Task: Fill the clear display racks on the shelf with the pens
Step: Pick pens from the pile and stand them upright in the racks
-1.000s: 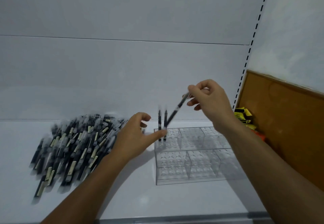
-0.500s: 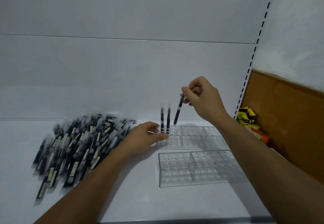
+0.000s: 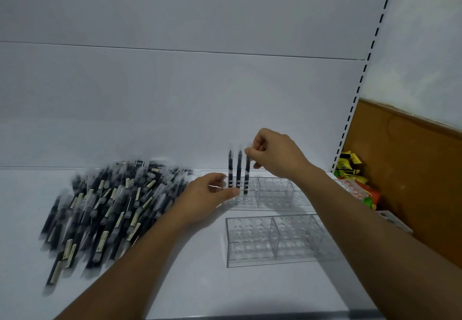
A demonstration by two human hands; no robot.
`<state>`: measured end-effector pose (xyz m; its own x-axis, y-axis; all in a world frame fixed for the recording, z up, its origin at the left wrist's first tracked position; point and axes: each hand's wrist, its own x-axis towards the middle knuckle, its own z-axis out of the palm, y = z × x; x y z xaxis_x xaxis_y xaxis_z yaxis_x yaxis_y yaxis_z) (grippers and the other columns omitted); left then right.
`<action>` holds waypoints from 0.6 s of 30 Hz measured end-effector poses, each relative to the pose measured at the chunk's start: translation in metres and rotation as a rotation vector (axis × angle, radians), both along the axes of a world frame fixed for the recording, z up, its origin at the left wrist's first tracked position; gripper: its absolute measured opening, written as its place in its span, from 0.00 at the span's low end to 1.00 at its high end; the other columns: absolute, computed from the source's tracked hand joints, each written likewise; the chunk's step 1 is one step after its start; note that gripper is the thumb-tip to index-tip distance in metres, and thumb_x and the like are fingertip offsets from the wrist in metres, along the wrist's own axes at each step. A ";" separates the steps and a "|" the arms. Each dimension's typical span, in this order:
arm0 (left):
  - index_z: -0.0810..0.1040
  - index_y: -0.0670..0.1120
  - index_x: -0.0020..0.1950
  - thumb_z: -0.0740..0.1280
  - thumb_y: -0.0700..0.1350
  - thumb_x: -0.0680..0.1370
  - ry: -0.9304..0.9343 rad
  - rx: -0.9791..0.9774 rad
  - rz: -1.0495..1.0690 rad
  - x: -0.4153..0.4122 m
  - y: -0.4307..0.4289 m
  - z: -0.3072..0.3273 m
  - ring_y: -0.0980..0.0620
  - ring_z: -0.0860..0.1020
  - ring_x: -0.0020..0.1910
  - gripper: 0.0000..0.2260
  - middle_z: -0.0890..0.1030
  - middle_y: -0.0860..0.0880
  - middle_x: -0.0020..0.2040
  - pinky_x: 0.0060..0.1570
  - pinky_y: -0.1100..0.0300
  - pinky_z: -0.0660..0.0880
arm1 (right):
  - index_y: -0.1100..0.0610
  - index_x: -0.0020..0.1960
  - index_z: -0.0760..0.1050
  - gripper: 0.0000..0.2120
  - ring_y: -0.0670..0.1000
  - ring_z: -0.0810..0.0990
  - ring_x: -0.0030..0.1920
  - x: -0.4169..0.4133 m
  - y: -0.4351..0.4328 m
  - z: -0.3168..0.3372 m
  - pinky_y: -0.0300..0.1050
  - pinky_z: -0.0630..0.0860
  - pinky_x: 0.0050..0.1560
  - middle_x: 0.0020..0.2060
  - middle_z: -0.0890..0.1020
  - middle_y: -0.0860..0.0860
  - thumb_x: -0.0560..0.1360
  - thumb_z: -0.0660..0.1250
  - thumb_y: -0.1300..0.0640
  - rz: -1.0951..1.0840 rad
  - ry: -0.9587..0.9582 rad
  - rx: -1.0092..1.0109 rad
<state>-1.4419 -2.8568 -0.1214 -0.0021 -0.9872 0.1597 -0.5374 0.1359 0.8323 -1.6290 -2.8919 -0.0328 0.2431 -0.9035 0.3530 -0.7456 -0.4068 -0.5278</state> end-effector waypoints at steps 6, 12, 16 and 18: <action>0.73 0.53 0.68 0.72 0.60 0.71 0.037 -0.066 0.021 0.002 0.013 0.008 0.64 0.76 0.53 0.28 0.77 0.58 0.58 0.47 0.67 0.73 | 0.51 0.37 0.76 0.14 0.47 0.82 0.39 -0.002 0.010 0.009 0.45 0.78 0.44 0.33 0.83 0.46 0.75 0.68 0.42 -0.061 0.269 0.027; 0.79 0.54 0.57 0.68 0.57 0.76 -0.270 -0.202 0.243 0.049 0.036 0.035 0.65 0.78 0.43 0.13 0.79 0.63 0.45 0.45 0.62 0.75 | 0.48 0.40 0.78 0.09 0.45 0.82 0.37 0.053 0.030 0.001 0.45 0.80 0.43 0.36 0.84 0.45 0.75 0.67 0.44 0.167 0.366 0.125; 0.79 0.55 0.53 0.69 0.57 0.75 -0.516 -0.202 0.398 0.095 0.061 0.043 0.59 0.76 0.41 0.10 0.79 0.59 0.42 0.40 0.61 0.71 | 0.53 0.50 0.81 0.09 0.52 0.82 0.46 0.099 0.035 -0.011 0.47 0.79 0.49 0.44 0.84 0.51 0.77 0.65 0.49 0.324 0.461 0.135; 0.79 0.55 0.51 0.69 0.58 0.74 -0.549 -0.189 0.467 0.116 0.074 0.044 0.57 0.76 0.41 0.10 0.78 0.58 0.43 0.39 0.61 0.69 | 0.56 0.50 0.81 0.12 0.55 0.81 0.47 0.116 0.037 -0.017 0.49 0.79 0.49 0.46 0.83 0.54 0.77 0.65 0.49 0.359 0.521 0.147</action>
